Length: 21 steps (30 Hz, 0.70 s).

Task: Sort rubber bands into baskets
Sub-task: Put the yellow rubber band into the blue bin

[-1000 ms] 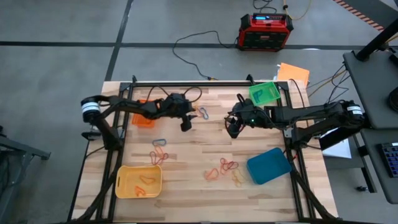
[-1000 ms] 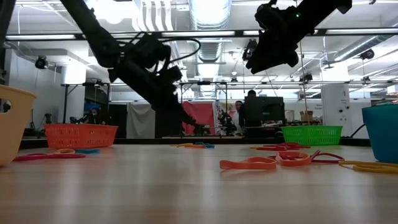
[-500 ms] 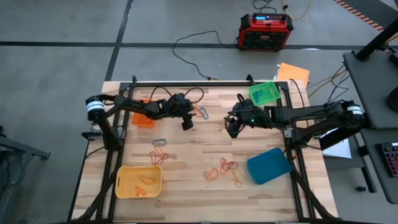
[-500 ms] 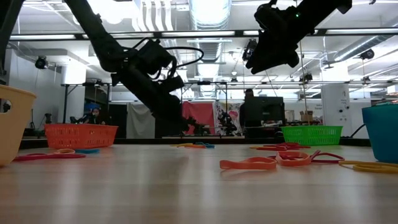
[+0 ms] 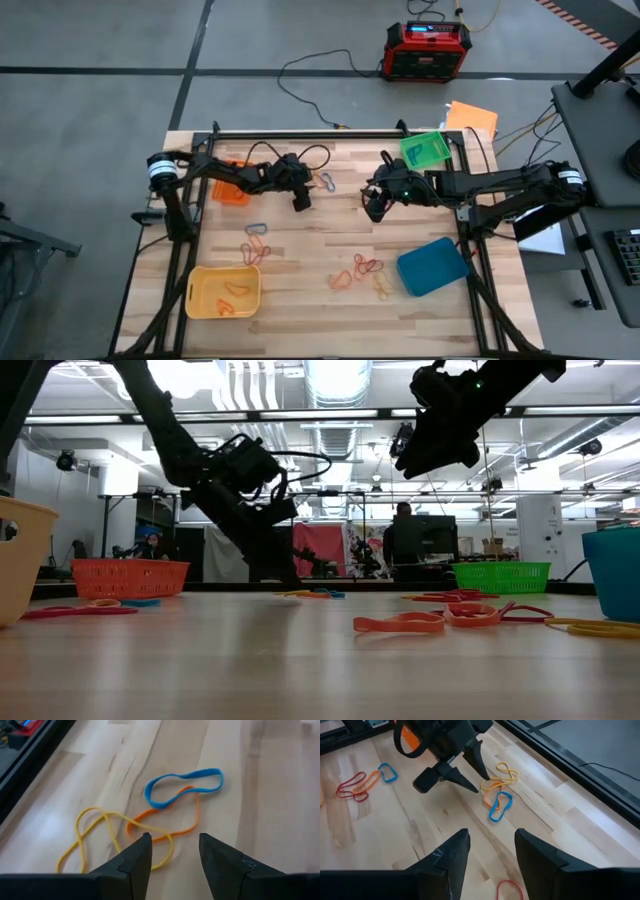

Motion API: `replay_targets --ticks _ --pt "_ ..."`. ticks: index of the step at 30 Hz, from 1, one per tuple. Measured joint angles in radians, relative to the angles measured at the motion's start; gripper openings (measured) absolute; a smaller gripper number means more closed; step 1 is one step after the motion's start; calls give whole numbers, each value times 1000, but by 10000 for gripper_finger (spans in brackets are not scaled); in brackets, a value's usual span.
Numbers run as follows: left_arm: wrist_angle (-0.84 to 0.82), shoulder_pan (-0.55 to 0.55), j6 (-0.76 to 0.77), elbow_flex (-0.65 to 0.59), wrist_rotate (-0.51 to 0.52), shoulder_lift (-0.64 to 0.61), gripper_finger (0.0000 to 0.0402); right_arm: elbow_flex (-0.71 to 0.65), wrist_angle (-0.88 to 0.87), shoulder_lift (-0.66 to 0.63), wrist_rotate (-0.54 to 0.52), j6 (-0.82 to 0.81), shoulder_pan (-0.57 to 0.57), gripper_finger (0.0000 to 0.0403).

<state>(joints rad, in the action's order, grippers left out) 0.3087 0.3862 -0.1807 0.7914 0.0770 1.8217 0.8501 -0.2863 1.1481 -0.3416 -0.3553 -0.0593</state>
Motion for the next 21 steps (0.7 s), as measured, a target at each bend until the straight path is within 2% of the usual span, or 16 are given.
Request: replay_targets --ticks 5,21 --pt "6 0 -1 0 50 19 167 0 0 0 0 -12 -3 155" --pt "81 -1 -91 0 34 69 176 0 -20 0 1 -38 -42 157"
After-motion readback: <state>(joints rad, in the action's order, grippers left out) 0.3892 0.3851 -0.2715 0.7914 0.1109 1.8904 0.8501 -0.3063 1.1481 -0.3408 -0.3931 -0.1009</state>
